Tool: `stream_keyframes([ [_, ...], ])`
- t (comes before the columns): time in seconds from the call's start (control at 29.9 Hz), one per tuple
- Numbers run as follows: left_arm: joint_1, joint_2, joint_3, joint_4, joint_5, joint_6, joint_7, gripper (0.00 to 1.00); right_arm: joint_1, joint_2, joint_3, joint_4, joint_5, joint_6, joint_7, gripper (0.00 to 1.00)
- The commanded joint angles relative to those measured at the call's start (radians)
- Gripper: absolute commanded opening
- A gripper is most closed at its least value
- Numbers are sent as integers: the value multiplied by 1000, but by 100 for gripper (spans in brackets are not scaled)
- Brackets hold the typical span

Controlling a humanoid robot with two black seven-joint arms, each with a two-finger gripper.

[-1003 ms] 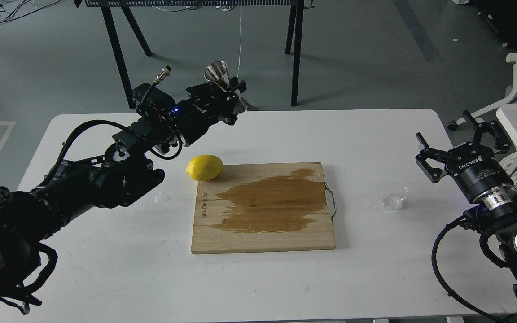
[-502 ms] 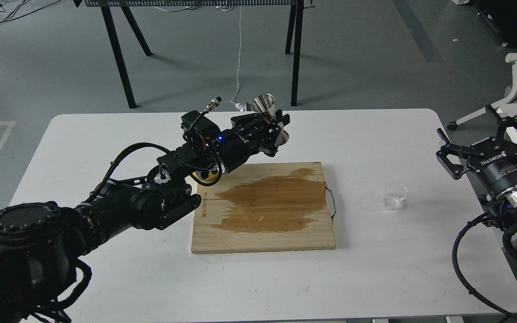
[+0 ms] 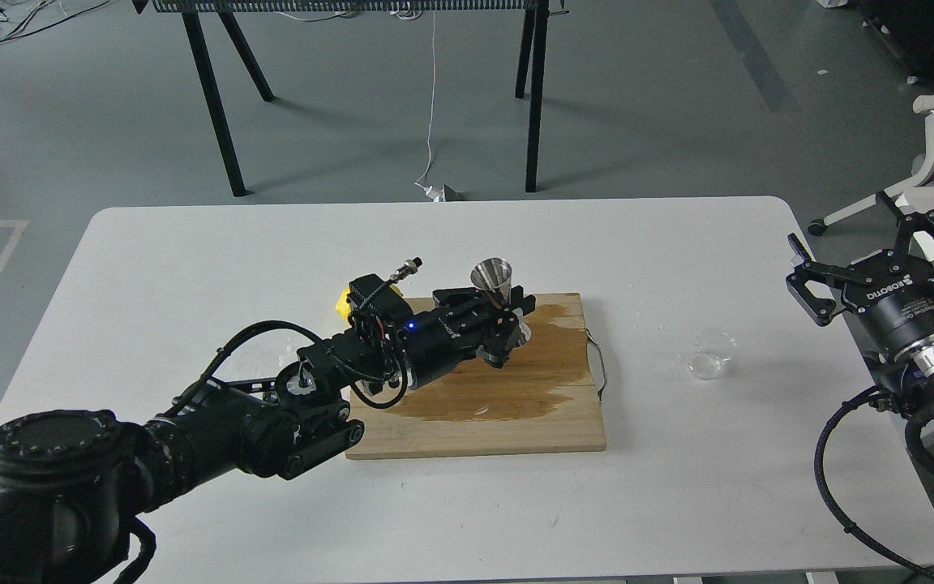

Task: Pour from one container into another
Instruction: 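Carry the jigger with the left gripper over the cutting board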

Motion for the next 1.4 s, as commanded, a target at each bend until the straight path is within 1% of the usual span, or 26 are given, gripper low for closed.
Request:
stream_keyframes([
  [0.0,29,0,3,-2,1,0,0,13,-3,0,0,3,2,0,0,99],
  [0.23,70,0,3,-5,1,0,0,19,-2,0,2,3,2,0,0,99],
  [0.3,81,0,3,-5,1,0,0,22,-2,0,2,3,2,0,1,99],
  [0.47,84,0,4,4,0,0,0,25,-3,0,2,7,2,0,1,99],
  [1.37,84,0,7,56,-5,0,0,28,-20,-3,23,18,2,0,1,99],
])
